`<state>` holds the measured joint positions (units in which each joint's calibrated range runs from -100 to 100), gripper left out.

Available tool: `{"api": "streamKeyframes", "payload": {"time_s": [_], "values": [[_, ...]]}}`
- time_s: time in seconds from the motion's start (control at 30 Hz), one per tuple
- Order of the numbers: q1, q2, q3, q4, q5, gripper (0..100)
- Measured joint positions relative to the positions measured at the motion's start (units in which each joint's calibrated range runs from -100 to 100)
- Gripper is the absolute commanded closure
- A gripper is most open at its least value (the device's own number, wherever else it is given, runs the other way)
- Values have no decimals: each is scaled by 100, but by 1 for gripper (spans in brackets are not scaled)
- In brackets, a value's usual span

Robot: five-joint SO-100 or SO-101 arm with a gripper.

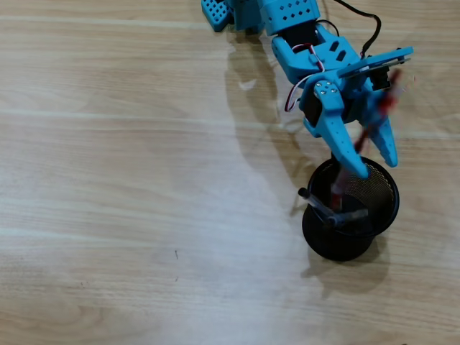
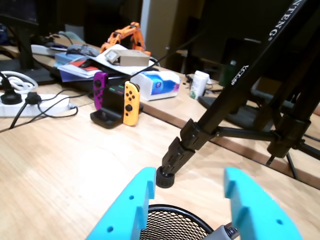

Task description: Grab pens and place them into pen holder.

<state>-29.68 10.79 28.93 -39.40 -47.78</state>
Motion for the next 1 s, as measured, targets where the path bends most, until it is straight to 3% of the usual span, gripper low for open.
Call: {"api": "streamKeyframes", "payload": {"time_s": [0.4,0.57,0.67,1.0], "values": [[-105,0,0,0,0,84],[-114,-76,0,78,16,97],[-124,-527,0,906,146,98],[133,-3280,124,5568,1347,98]]}}
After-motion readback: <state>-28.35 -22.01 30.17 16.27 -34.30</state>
